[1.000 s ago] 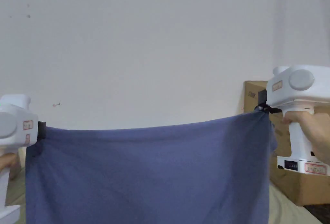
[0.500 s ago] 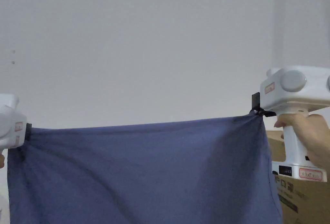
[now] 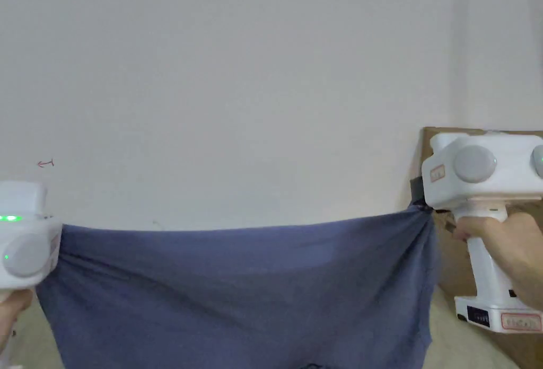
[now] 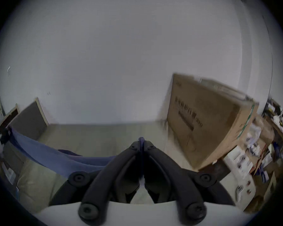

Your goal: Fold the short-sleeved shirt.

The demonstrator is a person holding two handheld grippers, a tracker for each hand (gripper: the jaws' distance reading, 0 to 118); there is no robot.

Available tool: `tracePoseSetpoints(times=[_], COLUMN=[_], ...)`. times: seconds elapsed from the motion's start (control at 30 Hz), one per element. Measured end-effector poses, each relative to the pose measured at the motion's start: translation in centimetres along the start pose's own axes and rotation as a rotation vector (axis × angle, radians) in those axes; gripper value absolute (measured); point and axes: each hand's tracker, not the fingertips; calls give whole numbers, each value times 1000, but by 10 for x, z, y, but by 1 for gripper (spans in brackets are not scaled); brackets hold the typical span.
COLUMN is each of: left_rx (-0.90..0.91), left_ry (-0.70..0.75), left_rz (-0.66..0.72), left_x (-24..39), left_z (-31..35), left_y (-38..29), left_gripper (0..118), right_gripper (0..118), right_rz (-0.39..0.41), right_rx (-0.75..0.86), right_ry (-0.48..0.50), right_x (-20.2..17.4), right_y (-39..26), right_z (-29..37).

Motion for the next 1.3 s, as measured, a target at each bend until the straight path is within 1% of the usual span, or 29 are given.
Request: tracePoseSetpoints(times=[0.07, 0.17, 0.27, 0.4, 0.5, 0.57, 0.7, 0.8, 0.83, 0.9, 0.97, 1.0, 1.03, 1.1, 1.17, 1.2, 1.23, 1.3], left_rx=[-97, -264, -350, -439, -464, -475, -458, -448, -453, -458, -459, -468, -474, -484, -511, -517, -518, -524], left_ry=[-7, -19, -40, -45, -58, -69, -127, -160, -166, -174, -178, -176, -180, -179, -190, -192, -188, -184], left_rz=[-21, 6, 33, -50, -42, -51, -42, -52, -65, -97, -117, -125, -125, -118, -119, -126, -134, -139], left_x=[14, 27, 32, 35, 27, 20, 1, -13, -15, -25, -38, -43, -49, -52, -61, -65, -69, -76], left_z=[-31, -78, -97, -112, -114, -87, -37, 14, 42, 81, 115, 131, 149, 192, 221, 232, 244, 264], left_y=[-48, -115, -169, -214, -232, -234, -239, -251, -254, -268, -289, -297, -306, -325, -343, -349, -356, -368], left_gripper=[1, 1, 1, 1, 1, 1, 1, 1, 1, 1, 1, 1, 1, 1, 1, 1, 1, 1], right_gripper=[1, 1, 1, 1, 1, 1, 1, 1, 1, 1, 1, 1, 1, 1, 1, 1, 1, 1], right_rz=[-8, 26, 6, 2, -15, -40, -72, -121, -137, -120, -78, -59, -54, -72, -177, -196, -181, -153], right_rx=[-79, -218, -337, -446, -449, -430, -437, -410, -396, -421, -429, -431, -428, -451, -482, -483, -479, -491], right_ry=[-3, -17, -4, -24, 0, 54, 71, 88, 97, 103, 89, 89, 85, 74, 61, 72, 86, 74], right_x=[-3, -11, -11, -10, -1, 9, 29, 42, 48, 52, 58, 62, 65, 73, 77, 79, 81, 82], right_y=[-38, -96, -153, -215, -242, -255, -280, -302, -312, -330, -352, -361, -374, -395, -418, -428, -438, -457], right_z=[-45, -100, -140, -161, -153, -130, -72, -11, 9, 46, 88, 97, 117, 150, 186, 198, 210, 221])
